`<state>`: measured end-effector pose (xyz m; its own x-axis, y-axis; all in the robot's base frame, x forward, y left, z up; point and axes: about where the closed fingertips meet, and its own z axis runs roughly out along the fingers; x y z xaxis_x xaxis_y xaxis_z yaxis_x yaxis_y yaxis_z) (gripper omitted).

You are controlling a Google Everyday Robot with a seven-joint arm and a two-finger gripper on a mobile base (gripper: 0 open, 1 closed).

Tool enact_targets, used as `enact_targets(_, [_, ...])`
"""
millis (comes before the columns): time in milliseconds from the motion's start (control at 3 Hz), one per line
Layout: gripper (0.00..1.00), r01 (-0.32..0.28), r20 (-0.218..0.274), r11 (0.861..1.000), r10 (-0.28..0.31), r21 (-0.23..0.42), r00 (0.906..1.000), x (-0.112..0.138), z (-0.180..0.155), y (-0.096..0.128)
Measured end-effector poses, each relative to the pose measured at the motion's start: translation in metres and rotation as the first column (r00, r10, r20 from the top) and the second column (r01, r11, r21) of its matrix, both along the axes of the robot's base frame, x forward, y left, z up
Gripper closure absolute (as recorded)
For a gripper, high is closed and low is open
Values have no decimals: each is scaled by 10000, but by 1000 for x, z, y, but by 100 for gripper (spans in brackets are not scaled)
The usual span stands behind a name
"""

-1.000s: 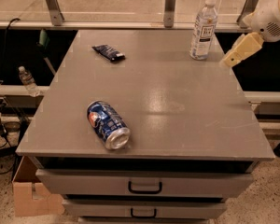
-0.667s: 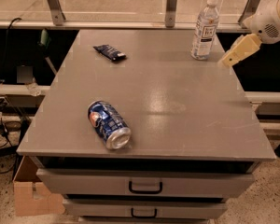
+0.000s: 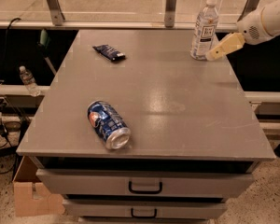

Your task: Move blue plastic bottle near rxbar blueberry

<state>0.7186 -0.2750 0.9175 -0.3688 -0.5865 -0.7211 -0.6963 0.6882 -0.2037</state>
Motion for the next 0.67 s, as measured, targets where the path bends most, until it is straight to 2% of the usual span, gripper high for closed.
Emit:
enact_targets(333, [0,257,42,9952,-262,940,9996,31,-15,6])
enact_targets(667, [0,417,-12,9817,-422,1858,9991,53,-26,15])
